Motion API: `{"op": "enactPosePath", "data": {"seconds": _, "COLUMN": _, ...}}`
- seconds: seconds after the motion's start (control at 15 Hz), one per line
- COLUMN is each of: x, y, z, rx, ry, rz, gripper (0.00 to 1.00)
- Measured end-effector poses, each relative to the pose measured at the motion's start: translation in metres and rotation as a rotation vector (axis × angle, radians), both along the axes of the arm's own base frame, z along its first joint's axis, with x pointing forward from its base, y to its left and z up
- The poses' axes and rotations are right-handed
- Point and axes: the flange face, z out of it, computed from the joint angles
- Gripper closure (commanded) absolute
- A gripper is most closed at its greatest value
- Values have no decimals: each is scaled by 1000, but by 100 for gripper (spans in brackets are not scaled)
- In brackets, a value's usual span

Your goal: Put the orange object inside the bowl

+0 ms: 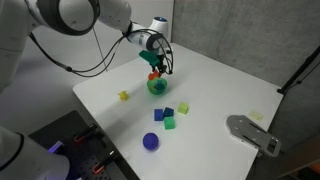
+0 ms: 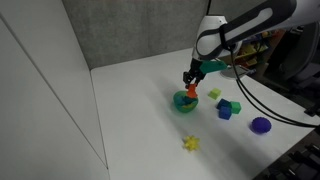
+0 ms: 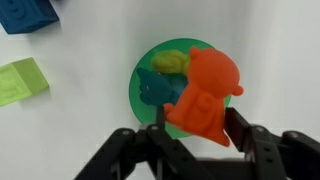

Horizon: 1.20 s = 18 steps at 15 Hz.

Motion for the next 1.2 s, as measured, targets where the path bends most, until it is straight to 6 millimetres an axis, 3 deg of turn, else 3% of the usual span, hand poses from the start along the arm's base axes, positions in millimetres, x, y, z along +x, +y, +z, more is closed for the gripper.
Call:
{"op": "enactPosePath", "data": {"seconds": 0.07, "x": 2, "y": 1, "z": 2, "rx": 2, "ry": -2, "rz": 10, "gripper": 0}}
{"op": "enactPosePath", "data": {"seconds": 0.4, "x": 8, "y": -1, "z": 21, "rx": 17, "ry": -14, "rz": 70, "gripper": 0}}
{"op": "enactPosePath", "data": {"seconds": 0.67, "x": 6, "y": -11, "z": 56, "rx": 28, "ry": 8, "rz": 113, "gripper": 0}}
{"op": "enactPosePath", "data": {"seconds": 1.2, "x": -33, "y": -48, "z": 134, "rx": -20, "ry": 131, "rz": 113, "gripper": 0}}
